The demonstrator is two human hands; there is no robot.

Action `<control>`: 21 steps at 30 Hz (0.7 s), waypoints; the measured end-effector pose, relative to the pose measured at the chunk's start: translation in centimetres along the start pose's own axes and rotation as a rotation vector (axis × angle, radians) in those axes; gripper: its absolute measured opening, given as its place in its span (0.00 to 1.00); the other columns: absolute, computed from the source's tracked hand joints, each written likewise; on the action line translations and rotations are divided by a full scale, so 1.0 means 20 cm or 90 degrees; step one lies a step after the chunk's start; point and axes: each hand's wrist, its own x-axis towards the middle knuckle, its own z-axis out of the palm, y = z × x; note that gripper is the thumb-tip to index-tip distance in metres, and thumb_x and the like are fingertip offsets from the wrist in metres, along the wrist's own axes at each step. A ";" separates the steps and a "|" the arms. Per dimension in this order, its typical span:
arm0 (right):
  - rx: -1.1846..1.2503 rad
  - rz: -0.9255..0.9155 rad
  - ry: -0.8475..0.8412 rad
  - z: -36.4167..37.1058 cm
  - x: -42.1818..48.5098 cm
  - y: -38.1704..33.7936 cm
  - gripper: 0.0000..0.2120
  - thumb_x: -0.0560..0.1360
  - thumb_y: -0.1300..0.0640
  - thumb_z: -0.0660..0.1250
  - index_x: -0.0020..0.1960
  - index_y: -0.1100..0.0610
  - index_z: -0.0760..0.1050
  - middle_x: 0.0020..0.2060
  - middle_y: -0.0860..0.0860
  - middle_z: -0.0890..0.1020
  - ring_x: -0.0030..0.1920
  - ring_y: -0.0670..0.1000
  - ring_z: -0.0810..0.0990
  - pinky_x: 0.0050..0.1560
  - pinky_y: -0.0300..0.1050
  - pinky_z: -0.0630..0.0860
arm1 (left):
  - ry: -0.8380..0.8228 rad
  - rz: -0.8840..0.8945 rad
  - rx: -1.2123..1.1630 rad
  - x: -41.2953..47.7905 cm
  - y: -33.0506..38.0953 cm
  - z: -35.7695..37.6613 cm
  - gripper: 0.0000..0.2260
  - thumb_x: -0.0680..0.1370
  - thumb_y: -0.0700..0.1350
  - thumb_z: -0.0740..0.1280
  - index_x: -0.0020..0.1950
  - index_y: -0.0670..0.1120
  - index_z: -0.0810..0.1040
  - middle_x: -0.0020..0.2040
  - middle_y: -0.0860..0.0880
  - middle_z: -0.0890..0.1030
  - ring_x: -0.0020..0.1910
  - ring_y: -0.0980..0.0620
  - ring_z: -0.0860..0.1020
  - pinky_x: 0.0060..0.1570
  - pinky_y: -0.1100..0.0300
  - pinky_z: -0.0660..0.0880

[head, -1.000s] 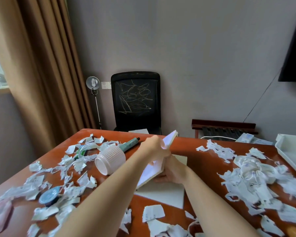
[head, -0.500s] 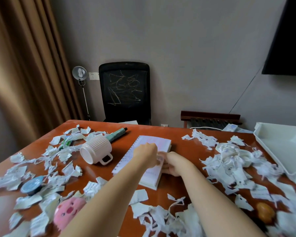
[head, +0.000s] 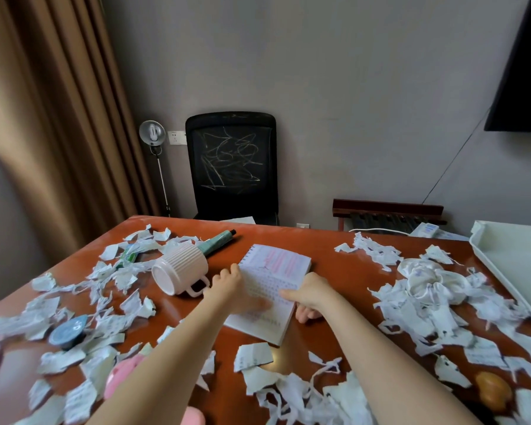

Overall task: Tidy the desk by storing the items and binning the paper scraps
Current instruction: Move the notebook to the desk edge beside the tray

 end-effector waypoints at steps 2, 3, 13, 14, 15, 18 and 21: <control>-0.073 -0.022 0.012 0.01 0.02 0.00 0.16 0.75 0.45 0.65 0.55 0.56 0.73 0.31 0.52 0.81 0.27 0.47 0.78 0.33 0.36 0.74 | -0.013 -0.023 0.036 -0.01 0.01 -0.02 0.50 0.67 0.68 0.68 0.76 0.40 0.49 0.72 0.42 0.61 0.70 0.43 0.62 0.69 0.51 0.63; -0.094 -0.028 0.013 0.01 0.03 0.00 0.16 0.76 0.45 0.65 0.54 0.56 0.73 0.31 0.52 0.81 0.27 0.47 0.78 0.34 0.38 0.75 | -0.014 -0.027 0.072 -0.01 0.02 -0.03 0.50 0.68 0.68 0.67 0.75 0.39 0.50 0.72 0.41 0.61 0.70 0.43 0.62 0.69 0.53 0.63; -0.104 -0.019 0.030 0.03 0.07 0.02 0.14 0.75 0.44 0.65 0.53 0.54 0.73 0.34 0.52 0.82 0.32 0.49 0.80 0.46 0.43 0.80 | -0.076 -0.124 -0.085 0.09 -0.02 -0.06 0.56 0.63 0.68 0.71 0.76 0.38 0.48 0.76 0.38 0.53 0.76 0.39 0.52 0.72 0.49 0.56; -0.106 -0.015 0.030 0.03 0.07 0.02 0.14 0.75 0.44 0.65 0.53 0.54 0.73 0.33 0.52 0.81 0.32 0.49 0.79 0.45 0.42 0.79 | -0.088 -0.130 -0.096 0.10 -0.03 -0.06 0.56 0.63 0.68 0.71 0.76 0.38 0.48 0.77 0.38 0.52 0.76 0.39 0.51 0.72 0.49 0.55; -0.107 -0.010 0.029 0.03 0.06 0.02 0.14 0.75 0.44 0.65 0.52 0.54 0.73 0.32 0.51 0.81 0.31 0.49 0.79 0.42 0.41 0.78 | -0.098 -0.134 -0.110 0.12 -0.03 -0.06 0.56 0.63 0.68 0.71 0.76 0.39 0.48 0.77 0.38 0.52 0.76 0.39 0.50 0.73 0.49 0.55; -0.106 -0.013 0.029 0.02 0.06 0.02 0.14 0.75 0.44 0.65 0.50 0.54 0.73 0.32 0.50 0.81 0.30 0.47 0.78 0.38 0.39 0.74 | -0.098 -0.123 -0.149 0.14 -0.04 -0.06 0.53 0.63 0.67 0.72 0.75 0.41 0.53 0.74 0.41 0.60 0.74 0.41 0.59 0.70 0.51 0.59; -0.089 -0.020 0.026 0.02 0.05 0.02 0.14 0.74 0.44 0.66 0.48 0.54 0.74 0.32 0.51 0.81 0.28 0.47 0.77 0.34 0.38 0.72 | -0.077 -0.098 -0.172 0.14 -0.04 -0.06 0.42 0.65 0.63 0.73 0.70 0.43 0.63 0.59 0.45 0.73 0.58 0.48 0.73 0.55 0.57 0.70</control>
